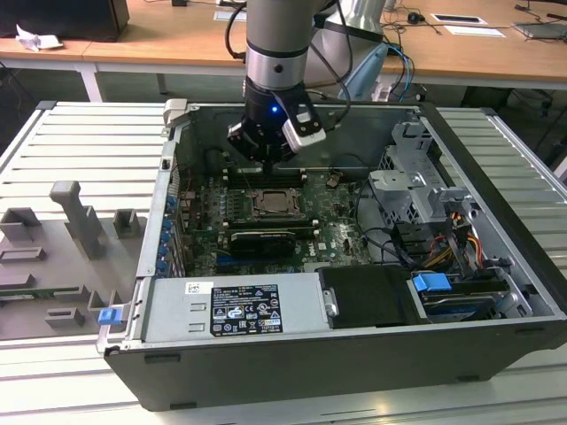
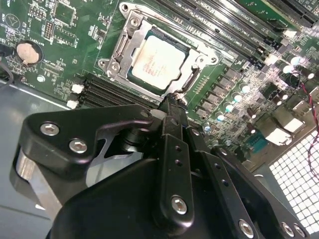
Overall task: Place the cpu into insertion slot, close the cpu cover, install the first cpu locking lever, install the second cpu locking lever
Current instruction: 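Install the first cpu locking lever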
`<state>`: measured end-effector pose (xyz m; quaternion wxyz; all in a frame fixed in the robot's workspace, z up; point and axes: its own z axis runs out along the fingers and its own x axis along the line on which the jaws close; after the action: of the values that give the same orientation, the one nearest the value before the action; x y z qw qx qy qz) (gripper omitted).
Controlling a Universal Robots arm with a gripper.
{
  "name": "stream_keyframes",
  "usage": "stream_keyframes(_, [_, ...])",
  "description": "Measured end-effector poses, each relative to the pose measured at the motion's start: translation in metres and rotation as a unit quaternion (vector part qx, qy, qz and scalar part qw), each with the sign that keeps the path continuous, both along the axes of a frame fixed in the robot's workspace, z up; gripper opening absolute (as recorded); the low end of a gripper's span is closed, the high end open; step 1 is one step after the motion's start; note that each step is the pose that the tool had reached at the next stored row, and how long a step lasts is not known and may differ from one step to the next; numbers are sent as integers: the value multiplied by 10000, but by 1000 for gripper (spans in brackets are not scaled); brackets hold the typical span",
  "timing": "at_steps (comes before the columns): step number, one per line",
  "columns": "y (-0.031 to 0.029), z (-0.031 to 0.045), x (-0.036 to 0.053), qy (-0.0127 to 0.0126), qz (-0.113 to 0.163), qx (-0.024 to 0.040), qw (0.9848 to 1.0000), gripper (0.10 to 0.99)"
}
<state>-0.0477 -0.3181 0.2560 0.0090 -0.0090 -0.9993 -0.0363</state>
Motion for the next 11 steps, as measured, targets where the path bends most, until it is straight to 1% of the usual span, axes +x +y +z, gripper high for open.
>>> stream_keyframes(1, [0, 0, -1, -1, 77, 1, 10000, 106])
stream_keyframes(8, [0, 5, -2, -1, 225, 1, 9997, 106])
stream_keyframes(11, [-1, 5, -3, -8, 404, 0, 9992, 106])
